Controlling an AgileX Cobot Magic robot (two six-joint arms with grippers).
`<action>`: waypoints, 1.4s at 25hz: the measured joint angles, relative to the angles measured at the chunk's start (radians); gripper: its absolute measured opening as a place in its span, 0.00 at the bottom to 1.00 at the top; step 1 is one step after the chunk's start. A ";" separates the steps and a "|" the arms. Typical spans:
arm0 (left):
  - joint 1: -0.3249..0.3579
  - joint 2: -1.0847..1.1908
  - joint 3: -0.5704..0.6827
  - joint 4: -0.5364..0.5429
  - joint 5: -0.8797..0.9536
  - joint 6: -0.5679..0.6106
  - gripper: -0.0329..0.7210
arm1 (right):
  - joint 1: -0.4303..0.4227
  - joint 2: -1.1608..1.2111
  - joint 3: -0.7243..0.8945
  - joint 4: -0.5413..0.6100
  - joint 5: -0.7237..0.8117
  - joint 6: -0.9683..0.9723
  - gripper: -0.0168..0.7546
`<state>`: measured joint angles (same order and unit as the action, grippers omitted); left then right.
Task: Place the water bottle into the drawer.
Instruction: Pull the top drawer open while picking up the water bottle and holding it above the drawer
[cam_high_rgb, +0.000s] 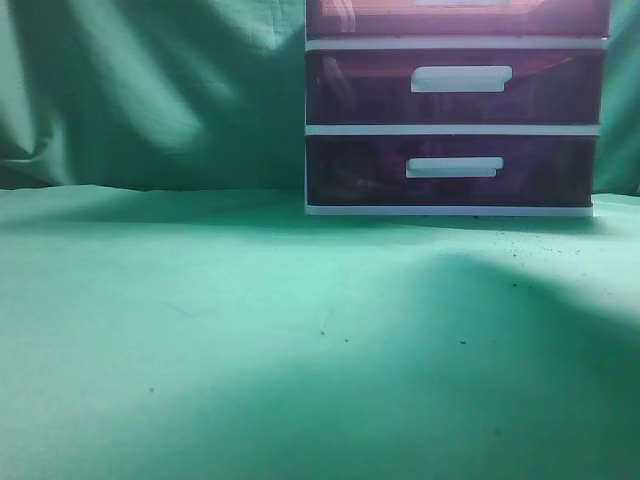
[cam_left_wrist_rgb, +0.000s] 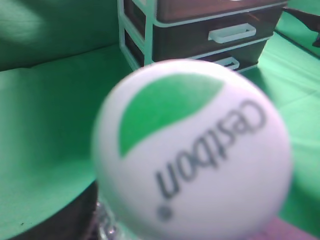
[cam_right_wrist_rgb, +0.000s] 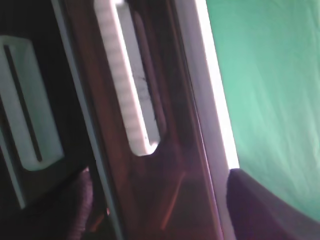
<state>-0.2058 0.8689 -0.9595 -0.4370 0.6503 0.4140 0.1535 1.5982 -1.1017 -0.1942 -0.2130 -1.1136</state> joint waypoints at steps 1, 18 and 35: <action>0.000 0.000 0.004 0.000 0.001 0.000 0.44 | 0.000 0.009 0.000 -0.008 -0.012 0.001 0.71; 0.000 0.014 0.004 0.004 0.015 0.000 0.44 | 0.022 0.240 -0.189 -0.112 -0.068 0.050 0.56; 0.000 0.014 0.004 0.029 -0.036 0.000 0.44 | 0.041 0.034 0.010 -0.229 -0.024 0.015 0.15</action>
<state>-0.2058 0.8831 -0.9555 -0.4080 0.6144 0.4140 0.1942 1.6320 -1.0921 -0.4229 -0.2365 -1.0989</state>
